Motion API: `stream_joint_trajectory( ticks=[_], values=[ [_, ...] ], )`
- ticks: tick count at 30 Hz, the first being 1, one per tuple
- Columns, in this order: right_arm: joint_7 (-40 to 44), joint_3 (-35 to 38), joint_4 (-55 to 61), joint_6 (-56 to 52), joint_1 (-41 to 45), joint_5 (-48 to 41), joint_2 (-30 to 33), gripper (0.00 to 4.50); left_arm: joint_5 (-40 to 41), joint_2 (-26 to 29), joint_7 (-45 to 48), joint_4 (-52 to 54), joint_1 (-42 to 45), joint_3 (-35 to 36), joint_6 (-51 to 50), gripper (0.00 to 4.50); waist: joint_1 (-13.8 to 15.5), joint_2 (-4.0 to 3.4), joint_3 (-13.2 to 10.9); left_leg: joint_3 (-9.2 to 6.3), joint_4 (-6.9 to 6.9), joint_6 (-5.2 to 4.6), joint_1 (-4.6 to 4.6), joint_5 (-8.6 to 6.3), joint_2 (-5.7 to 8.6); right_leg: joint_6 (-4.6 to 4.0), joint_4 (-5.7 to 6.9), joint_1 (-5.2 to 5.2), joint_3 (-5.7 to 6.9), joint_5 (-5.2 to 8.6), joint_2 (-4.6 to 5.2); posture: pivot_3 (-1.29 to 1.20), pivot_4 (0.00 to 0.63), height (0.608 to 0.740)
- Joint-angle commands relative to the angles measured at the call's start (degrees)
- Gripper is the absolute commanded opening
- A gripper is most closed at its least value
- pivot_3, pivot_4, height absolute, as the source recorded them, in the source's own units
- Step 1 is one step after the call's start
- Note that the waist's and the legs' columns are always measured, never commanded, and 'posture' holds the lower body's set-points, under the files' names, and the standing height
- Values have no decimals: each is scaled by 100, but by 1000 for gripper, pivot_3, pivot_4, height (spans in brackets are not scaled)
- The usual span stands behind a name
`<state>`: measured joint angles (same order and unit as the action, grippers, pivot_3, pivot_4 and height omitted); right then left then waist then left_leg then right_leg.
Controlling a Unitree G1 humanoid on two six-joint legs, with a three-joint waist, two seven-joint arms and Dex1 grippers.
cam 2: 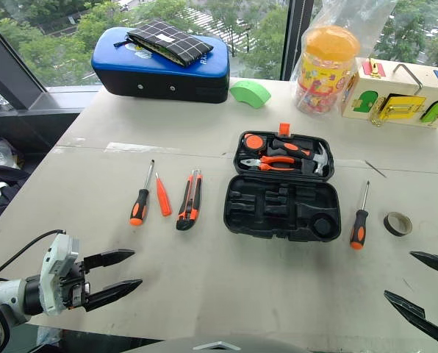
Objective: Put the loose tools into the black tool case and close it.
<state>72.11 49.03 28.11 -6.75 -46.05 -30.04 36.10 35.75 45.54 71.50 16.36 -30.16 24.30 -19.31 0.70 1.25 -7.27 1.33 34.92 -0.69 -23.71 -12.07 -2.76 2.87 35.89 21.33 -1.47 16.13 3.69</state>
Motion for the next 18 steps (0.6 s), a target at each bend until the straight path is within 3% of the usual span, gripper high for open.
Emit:
stream_joint_trajectory(
  ticks=[1, 6, 10, 18],
  values=[
    [-306, 5, 273, 5, 125, -92, -14, 4500, 289, -209, -688, 371, 327, 51, -371, 4352, 2, -2, 1, 0, 0, 0, 0, 0, 0, 0, 0, 0, 0, 0, 0, 0, 150, 740],
    [-1178, -681, 1136, -661, 895, -617, 129, 4500, 617, -1068, -3244, 1218, 1212, 263, -1474, 4352, 9, -3, 7, -4, 23, -4, 1, 3, 1, 2, 6, -13, 15, -2, 10, 0, 150, 740],
    [-1465, -1126, 1671, -1112, 1349, -1151, 387, 4500, 618, -1411, -5208, 1538, 1905, 400, -2668, 4352, 12, 16, 20, -8, 24, -18, 2, 10, 5, 4, 7, -21, 29, -4, -2, 0, 150, 740],
    [-1690, -1491, 2192, -1547, 1880, -1903, 862, 4500, -236, -1805, -6616, 1183, 2720, -503, -3388, 4352, 20, 22, 22, -24, 31, -18, 4, 10, 33, 13, 10, -35, 51, -8, -58, 0, 150, 740]
  ],
)
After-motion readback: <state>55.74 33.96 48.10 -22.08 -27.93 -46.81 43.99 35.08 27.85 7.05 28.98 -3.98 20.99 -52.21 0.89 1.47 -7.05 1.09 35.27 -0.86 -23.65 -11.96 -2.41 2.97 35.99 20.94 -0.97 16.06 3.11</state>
